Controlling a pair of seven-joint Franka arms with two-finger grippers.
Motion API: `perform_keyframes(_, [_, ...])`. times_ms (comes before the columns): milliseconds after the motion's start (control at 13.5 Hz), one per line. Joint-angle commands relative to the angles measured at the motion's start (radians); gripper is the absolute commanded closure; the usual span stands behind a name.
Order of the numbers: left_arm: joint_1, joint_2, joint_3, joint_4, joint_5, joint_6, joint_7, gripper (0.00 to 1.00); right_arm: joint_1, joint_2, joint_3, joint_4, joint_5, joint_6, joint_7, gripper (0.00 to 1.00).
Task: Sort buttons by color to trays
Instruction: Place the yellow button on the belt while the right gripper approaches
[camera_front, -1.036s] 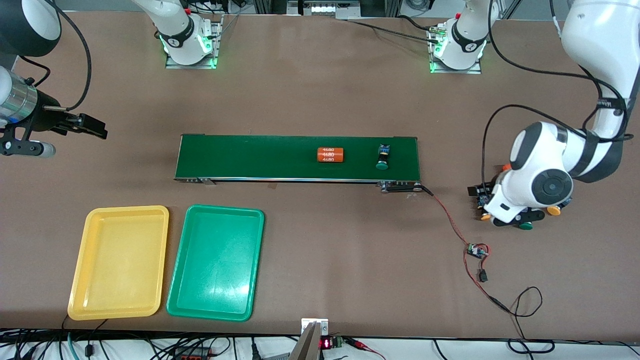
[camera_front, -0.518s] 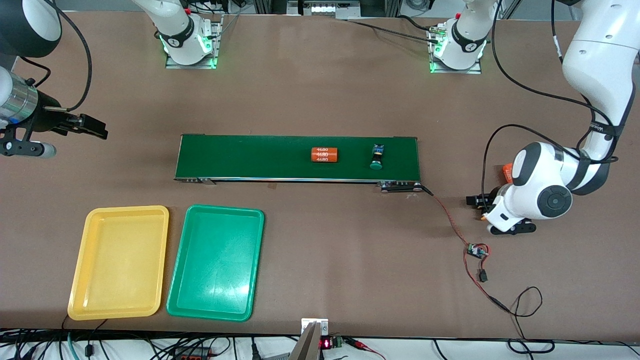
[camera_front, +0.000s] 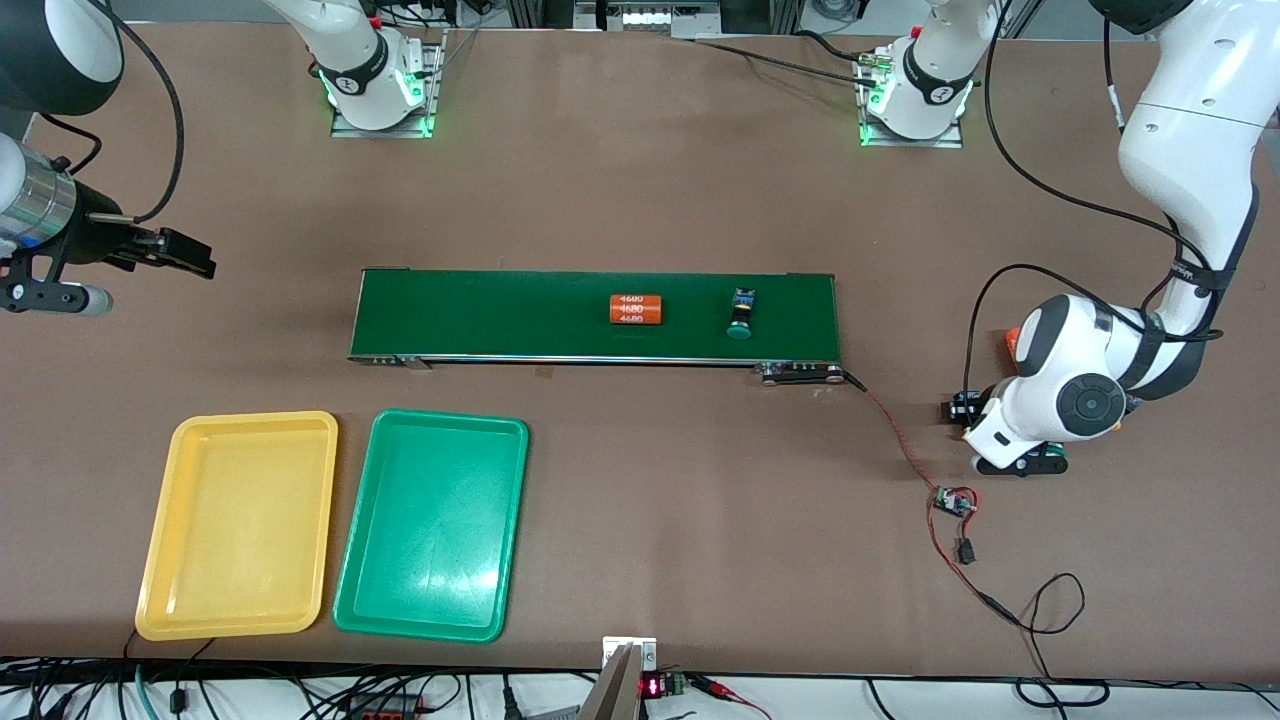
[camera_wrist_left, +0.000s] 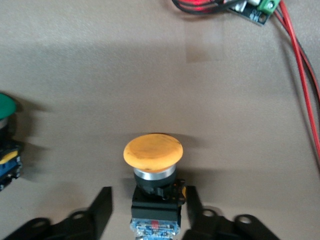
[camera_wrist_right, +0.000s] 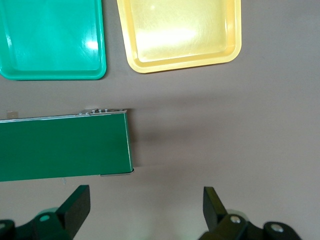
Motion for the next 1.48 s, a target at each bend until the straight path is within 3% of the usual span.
perform_keyframes(0, [0.006, 0.009, -0.008, -0.011, 0.014, 0.006, 0.007, 0.63, 0.004, -0.008, -0.001, -0.005, 0.015, -0.006, 0.013, 0.00])
perform_keyframes(222, [0.008, -0.012, -0.028, -0.003, 0.011, -0.014, 0.007, 0.76, 0.004, -0.008, -0.002, -0.005, 0.015, -0.006, 0.012, 0.00])
perform_keyframes(592, [0.021, -0.083, -0.246, 0.004, -0.001, -0.186, -0.001, 0.75, 0.004, -0.008, -0.002, -0.007, 0.015, -0.006, 0.012, 0.00])
perform_keyframes(1036, [0.066, -0.076, -0.513, -0.052, -0.036, -0.289, -0.260, 0.73, 0.002, -0.008, -0.002, -0.008, 0.015, -0.006, 0.012, 0.00])
perform_keyframes(1406, [0.055, -0.066, -0.522, -0.193, -0.036, -0.159, -0.367, 0.71, 0.007, -0.019, -0.001, -0.039, 0.073, 0.009, 0.013, 0.00])
